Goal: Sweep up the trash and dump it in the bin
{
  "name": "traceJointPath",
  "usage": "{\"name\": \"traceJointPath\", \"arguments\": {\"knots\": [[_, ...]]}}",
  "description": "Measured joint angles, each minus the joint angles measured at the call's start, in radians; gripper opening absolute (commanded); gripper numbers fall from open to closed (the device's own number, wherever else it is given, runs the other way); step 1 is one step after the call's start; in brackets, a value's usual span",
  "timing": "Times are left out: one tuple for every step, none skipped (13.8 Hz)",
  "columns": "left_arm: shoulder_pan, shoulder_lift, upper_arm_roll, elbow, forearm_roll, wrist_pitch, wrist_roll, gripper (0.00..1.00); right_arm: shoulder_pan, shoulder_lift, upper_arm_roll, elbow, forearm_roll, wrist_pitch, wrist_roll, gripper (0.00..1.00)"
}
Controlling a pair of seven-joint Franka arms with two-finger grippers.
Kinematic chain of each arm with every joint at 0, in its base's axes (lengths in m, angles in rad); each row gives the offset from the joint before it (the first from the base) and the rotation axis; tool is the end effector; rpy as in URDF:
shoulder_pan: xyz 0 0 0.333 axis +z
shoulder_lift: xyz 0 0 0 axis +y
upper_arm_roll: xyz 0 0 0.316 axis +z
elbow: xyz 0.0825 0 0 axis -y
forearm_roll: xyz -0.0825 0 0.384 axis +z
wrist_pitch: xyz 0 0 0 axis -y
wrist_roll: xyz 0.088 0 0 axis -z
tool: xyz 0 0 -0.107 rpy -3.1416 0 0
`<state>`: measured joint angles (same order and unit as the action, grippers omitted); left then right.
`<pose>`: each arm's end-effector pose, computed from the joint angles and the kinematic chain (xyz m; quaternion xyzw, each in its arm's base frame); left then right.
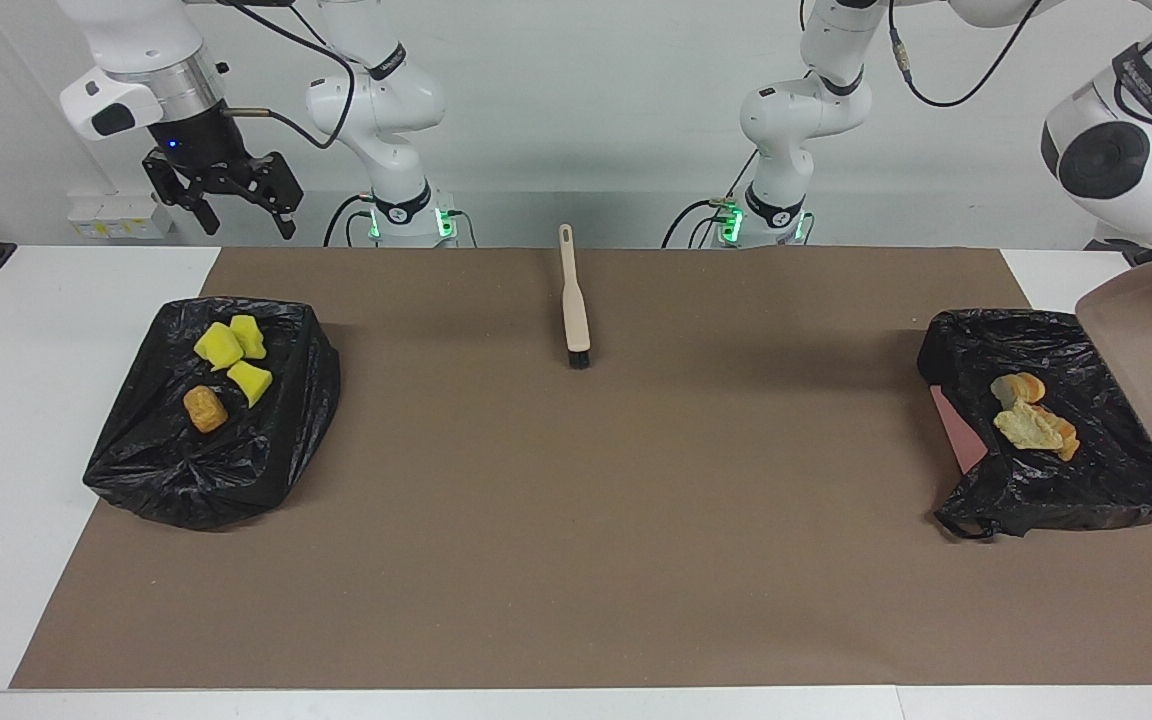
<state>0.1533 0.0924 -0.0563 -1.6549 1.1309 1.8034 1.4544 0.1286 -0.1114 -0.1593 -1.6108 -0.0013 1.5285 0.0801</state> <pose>0.5957 0.1357 0.5990 -0.5898 0.6153 0.3487 0.3898 0.5151 -0.0212 0.6607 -0.9984 0.0550 -0.0136 0.0085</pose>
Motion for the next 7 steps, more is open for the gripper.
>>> {"name": "traceJointPath", "arguments": {"knots": [[-0.025,-0.005,-0.001,0.0,-0.056,-0.016,-0.001,0.0,0.0,-0.005,0.0,0.001,0.0,0.0,0.0,1.0],[-0.052,-0.006,-0.002,0.0,-0.123,-0.032,-0.014,0.0,0.0,-0.012,0.001,0.001,0.001,0.0,0.0,1.0],[-0.075,-0.005,-0.002,-0.001,-0.191,-0.047,-0.049,0.0,0.001,-0.018,0.004,0.001,0.002,0.0,0.0,1.0],[-0.094,-0.004,-0.002,-0.002,-0.254,-0.064,-0.096,0.0,0.005,-0.022,0.006,0.001,0.003,0.0,0.0,1.0],[-0.108,-0.004,-0.003,-0.003,-0.31,-0.08,-0.156,0.0,0.009,-0.023,0.006,0.001,0.004,0.0,0.0,1.0],[-0.121,-0.004,-0.003,-0.003,-0.37,-0.1,-0.237,0.0,0.01,-0.023,0.006,0.001,0.004,0.0,0.0,1.0],[-0.133,-0.004,-0.004,-0.003,-0.434,-0.123,-0.332,0.0,0.01,-0.023,0.006,0.001,0.004,0.0,0.0,1.0]]}}
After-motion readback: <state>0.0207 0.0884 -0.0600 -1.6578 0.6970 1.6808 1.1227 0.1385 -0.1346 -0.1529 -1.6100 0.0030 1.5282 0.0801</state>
